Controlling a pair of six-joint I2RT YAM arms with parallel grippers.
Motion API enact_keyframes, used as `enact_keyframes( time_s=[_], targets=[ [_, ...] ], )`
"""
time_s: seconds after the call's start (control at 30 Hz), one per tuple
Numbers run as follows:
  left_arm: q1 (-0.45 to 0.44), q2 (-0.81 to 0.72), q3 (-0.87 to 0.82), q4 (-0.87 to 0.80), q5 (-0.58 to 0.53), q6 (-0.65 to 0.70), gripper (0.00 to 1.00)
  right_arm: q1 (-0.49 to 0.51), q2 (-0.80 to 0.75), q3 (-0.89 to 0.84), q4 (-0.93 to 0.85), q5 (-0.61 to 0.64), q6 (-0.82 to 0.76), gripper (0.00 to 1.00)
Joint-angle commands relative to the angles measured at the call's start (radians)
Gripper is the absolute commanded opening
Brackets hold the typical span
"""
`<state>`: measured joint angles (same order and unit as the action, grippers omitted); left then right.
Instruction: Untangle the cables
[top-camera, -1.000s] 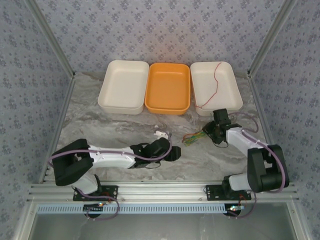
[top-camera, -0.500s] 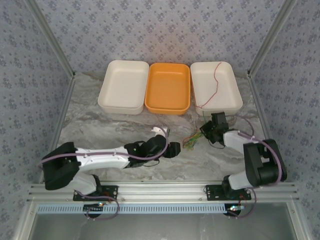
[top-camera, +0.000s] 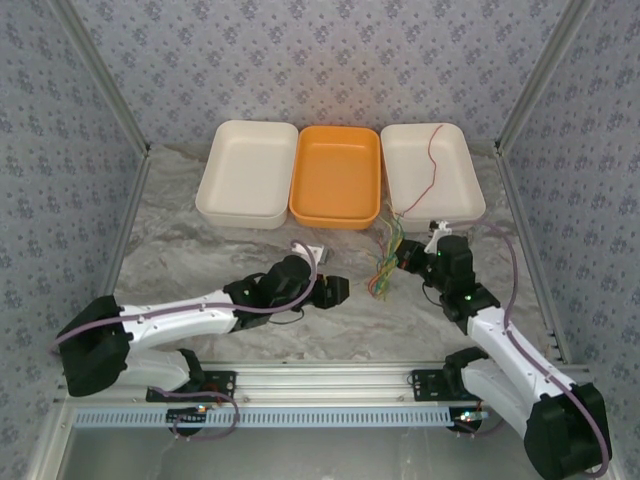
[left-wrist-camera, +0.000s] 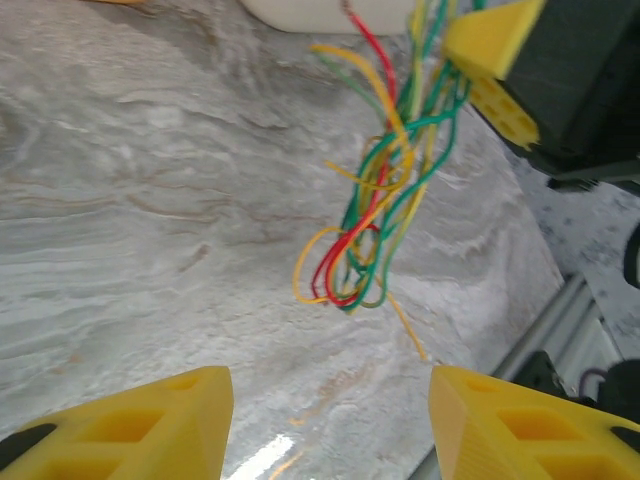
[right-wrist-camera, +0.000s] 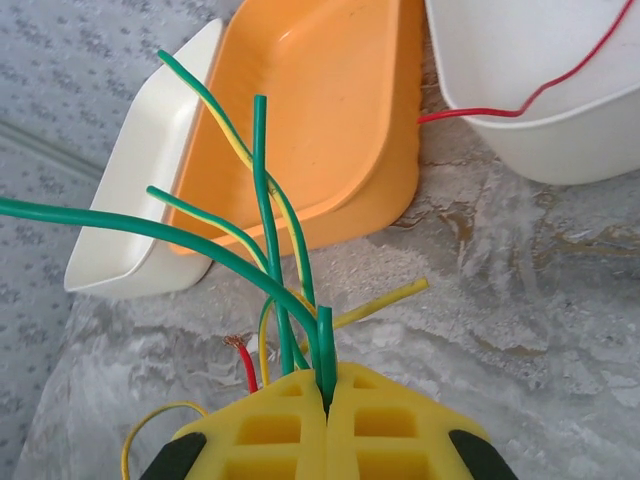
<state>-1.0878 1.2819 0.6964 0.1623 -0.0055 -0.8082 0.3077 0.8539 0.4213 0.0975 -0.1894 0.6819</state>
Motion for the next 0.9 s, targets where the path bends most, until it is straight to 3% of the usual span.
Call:
enact_keyframes(
  time_s=[0.0, 0.3, 0.6, 0.7, 0.77, 0.83, 0.87],
  targets=[
    [-0.006, 0.023, 0.013, 0.068, 0.084, 0.080, 0.55, 0.005, -0.008, 0.048, -0.007, -0.089, -0.076, 0.00],
    [-0.007, 0.145, 0.078, 0.104, 0.128, 0.153, 0.63, 0.014, 0.043, 0.145, -0.120, -0.168, -0.035, 0.00],
    [-0.027, 0.274, 0.172, 0.117, 0.135, 0.180, 0.61, 0.025, 0.050, 0.177, -0.188, -0.169, -0.002, 0.00],
    [-0.027, 0.301, 0.188, 0.099, 0.089, 0.181, 0.51, 0.032, 0.051, 0.178, -0.183, -0.174, 0.014, 0.00],
    [-0.025, 0.303, 0.189, 0.087, 0.035, 0.179, 0.34, 0.036, 0.051, 0.181, -0.187, -0.172, 0.017, 0.00],
    [-0.023, 0.290, 0.173, 0.097, -0.001, 0.173, 0.08, 0.037, 0.049, 0.189, -0.210, -0.150, 0.015, 0.00],
    [-0.023, 0.281, 0.163, 0.105, -0.008, 0.169, 0.00, 0.038, 0.046, 0.192, -0.228, -0.129, 0.012, 0.00]
  ],
)
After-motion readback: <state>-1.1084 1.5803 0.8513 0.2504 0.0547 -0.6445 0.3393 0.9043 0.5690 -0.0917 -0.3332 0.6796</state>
